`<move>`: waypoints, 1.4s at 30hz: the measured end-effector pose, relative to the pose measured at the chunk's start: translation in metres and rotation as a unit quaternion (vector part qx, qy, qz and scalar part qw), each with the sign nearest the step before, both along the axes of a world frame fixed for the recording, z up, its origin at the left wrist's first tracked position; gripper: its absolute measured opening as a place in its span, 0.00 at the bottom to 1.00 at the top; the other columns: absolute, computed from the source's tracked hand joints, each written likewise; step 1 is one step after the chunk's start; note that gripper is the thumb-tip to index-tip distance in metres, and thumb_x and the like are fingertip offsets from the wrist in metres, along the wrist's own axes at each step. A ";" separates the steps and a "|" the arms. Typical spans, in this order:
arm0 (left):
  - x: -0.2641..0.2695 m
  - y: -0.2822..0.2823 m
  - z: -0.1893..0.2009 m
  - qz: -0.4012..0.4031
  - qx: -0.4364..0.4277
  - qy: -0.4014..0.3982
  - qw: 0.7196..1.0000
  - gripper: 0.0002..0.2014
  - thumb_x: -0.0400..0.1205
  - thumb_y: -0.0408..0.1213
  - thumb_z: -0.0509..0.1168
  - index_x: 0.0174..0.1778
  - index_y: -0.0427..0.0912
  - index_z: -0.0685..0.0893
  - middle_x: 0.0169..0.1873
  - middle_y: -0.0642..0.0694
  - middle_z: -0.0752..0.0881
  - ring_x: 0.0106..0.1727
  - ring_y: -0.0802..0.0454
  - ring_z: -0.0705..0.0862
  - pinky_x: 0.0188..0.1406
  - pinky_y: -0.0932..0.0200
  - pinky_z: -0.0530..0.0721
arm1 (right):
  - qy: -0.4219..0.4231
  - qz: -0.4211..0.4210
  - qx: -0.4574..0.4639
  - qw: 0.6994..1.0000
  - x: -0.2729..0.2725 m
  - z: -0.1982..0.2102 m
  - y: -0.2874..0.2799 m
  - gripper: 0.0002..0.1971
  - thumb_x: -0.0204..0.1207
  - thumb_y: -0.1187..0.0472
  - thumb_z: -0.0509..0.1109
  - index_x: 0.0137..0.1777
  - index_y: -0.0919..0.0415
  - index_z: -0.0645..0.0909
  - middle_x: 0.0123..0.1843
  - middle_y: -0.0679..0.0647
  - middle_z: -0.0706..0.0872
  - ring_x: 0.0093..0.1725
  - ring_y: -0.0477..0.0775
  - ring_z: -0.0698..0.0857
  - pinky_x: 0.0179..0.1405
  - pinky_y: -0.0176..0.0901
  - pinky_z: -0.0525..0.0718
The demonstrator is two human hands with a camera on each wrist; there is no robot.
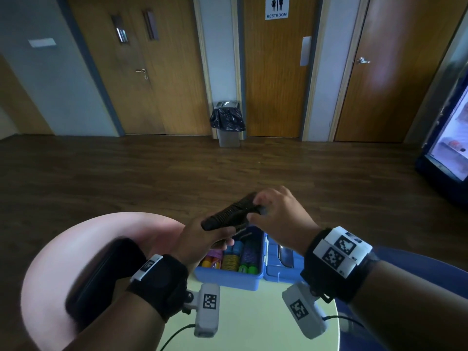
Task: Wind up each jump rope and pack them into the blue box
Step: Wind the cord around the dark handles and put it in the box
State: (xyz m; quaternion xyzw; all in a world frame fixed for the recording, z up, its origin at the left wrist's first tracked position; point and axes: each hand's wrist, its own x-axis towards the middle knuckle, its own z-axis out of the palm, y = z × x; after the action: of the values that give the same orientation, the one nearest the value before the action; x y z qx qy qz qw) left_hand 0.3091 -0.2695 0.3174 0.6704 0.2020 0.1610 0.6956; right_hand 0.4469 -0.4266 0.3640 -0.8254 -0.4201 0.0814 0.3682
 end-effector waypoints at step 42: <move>-0.039 0.095 0.059 0.034 -0.010 -0.148 0.988 0.26 0.68 0.29 0.72 0.64 0.36 0.80 0.54 0.31 0.89 0.56 0.36 0.89 0.49 0.50 0.89 | 0.151 -0.157 0.274 0.936 -0.096 0.030 0.150 0.15 0.78 0.56 0.76 0.34 0.56 0.76 0.25 0.46 0.82 0.26 0.48 0.78 0.29 0.47 0.79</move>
State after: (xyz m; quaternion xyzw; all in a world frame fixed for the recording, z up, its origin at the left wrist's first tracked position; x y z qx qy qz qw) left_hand 0.2706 -0.1746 0.3762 0.6246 0.1210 0.2804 0.7188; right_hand 0.3505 -0.2770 0.3937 -0.7257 -0.2300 0.0280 0.6478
